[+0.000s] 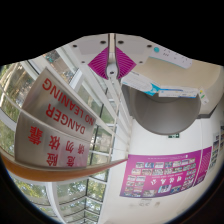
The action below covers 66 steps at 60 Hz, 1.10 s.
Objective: Unplug charger
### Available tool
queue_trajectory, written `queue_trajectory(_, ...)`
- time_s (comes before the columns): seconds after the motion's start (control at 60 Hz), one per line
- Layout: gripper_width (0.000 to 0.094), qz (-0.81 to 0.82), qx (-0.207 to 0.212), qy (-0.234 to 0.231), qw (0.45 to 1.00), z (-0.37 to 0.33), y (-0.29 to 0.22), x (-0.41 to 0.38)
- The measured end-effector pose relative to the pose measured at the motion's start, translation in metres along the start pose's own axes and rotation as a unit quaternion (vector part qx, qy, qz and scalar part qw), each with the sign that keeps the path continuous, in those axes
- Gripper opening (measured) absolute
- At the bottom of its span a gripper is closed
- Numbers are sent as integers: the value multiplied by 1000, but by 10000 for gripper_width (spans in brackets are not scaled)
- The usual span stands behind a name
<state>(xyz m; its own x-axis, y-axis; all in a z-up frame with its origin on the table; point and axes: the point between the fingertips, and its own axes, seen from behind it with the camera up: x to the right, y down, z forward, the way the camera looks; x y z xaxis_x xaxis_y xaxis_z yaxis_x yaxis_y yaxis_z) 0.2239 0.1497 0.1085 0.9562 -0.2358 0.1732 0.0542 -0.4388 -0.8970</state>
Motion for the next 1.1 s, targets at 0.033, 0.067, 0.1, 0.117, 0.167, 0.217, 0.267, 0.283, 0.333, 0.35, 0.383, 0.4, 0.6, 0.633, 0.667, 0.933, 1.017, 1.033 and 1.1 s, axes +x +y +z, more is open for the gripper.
queue_trajectory(0.033,61,-8,-26,-3,1000,9,35,5)
queue_trajectory(0.067,72,-14,-49,-7,999,17,65,4)
queue_trajectory(0.1,85,-22,-65,-9,998,16,77,8)
queue_trajectory(0.117,93,-24,-72,-10,997,17,84,9)
queue_trajectory(0.167,114,-23,-85,-18,996,22,102,7)
queue_trajectory(0.217,137,-16,-93,-28,995,24,112,4)
queue_trajectory(0.267,153,-10,-97,-40,994,23,116,1)
queue_trajectory(0.283,157,-8,-99,-42,994,22,113,0)
queue_trajectory(0.333,222,-2,-92,-55,994,21,113,-4)
queue_trajectory(0.35,263,-1,-91,-57,994,20,112,-5)
queue_trajectory(0.383,356,1,-94,-62,994,15,111,-7)
queue_trajectory(0.4,408,2,-96,-65,993,14,111,-9)
queue_trajectory(0.6,863,9,-93,-98,991,-21,98,-20)
queue_trajectory(0.633,846,8,-90,-96,991,-30,94,-19)
queue_trajectory(0.667,857,9,-87,-98,991,-41,88,-20)
queue_trajectory(0.933,859,19,-84,-73,994,-161,43,-15)
queue_trajectory(1.017,858,24,-87,-61,994,-211,36,-18)
queue_trajectory(1.033,859,24,-89,-59,994,-222,36,-19)
queue_trajectory(1.1,858,22,-93,-54,994,-262,37,-25)
